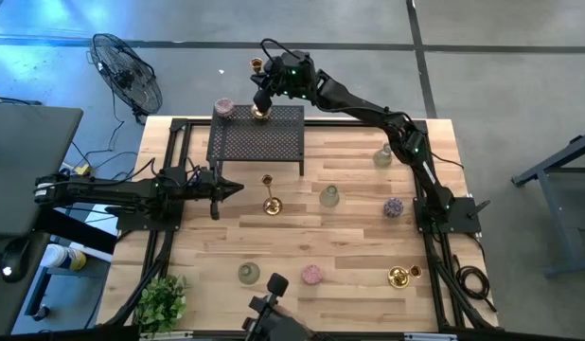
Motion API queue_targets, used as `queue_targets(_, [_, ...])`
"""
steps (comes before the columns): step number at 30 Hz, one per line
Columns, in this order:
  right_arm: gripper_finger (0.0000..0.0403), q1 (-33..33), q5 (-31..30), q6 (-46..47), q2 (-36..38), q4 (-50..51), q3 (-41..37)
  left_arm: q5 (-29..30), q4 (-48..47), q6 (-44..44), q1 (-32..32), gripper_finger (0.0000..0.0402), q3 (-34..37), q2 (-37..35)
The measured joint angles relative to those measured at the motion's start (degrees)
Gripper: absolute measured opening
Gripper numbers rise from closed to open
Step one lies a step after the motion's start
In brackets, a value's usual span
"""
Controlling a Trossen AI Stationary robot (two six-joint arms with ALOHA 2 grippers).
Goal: Pick & Place candle stick holders
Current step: Put the top gold candle holder on the shelf, then put the middle green glass candle holder on the shelf
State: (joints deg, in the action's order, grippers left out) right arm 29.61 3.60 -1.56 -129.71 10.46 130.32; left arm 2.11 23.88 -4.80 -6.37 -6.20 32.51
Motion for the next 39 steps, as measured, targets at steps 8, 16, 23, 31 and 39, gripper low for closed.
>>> queue_targets(8, [0.0016, 0.0, 0.0, -0.2, -1.7, -1.7, 0.0, -0.2, 0.0, 0.0, 0.0, 0.0004, 0.0, 0.0])
queue_targets(16, [0.0029, 0.0, 0.0, 0.0, -1.7, -1.7, 0.0, -0.5, -0.1, 0.0, 0.0, 0.0004, 0.0, 0.0])
queue_targets(23, [0.0102, 0.0, 0.0, 0.0, -1.7, -1.7, 0.0, -0.5, -0.5, 0.0, 0.0, 0.0004, 0.0, 0.0])
queue_targets(31, [0.0164, 0.0, -0.5, -0.3, -0.7, -0.7, 0.0, -0.7, -1.4, 0.0, 0.0, 0.0004, 0.0, 0.0])
queue_targets(39, [0.0171, 0.0, -1.7, -2.0, 4.8, 9.0, 0.0, -0.4, -1.3, 0.0, 0.0, 0.0004, 0.0, 0.0])
